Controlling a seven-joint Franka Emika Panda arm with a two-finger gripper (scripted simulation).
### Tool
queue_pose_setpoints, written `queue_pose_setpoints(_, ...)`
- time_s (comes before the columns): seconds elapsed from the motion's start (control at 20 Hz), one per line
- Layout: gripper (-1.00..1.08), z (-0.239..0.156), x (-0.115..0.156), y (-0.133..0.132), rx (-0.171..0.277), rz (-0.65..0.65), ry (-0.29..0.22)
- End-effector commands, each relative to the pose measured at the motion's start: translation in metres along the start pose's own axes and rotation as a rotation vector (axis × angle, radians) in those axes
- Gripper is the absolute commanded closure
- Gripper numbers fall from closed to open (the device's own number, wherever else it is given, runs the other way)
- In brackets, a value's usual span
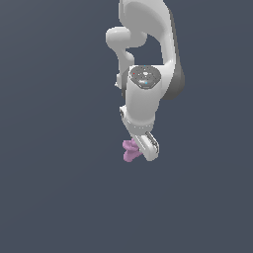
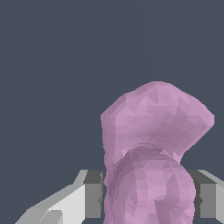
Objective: Pick up the object and move it to a goal position.
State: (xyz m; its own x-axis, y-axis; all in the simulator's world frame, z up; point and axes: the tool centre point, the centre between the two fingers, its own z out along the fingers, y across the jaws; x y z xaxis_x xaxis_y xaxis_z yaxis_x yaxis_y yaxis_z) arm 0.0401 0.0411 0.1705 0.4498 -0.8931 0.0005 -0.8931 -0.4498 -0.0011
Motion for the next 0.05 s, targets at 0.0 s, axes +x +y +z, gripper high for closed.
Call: queue_pose_setpoints(0.0, 1.08, -0.0029, 0.0002, -0.0001, -0.001, 0.0, 0.0)
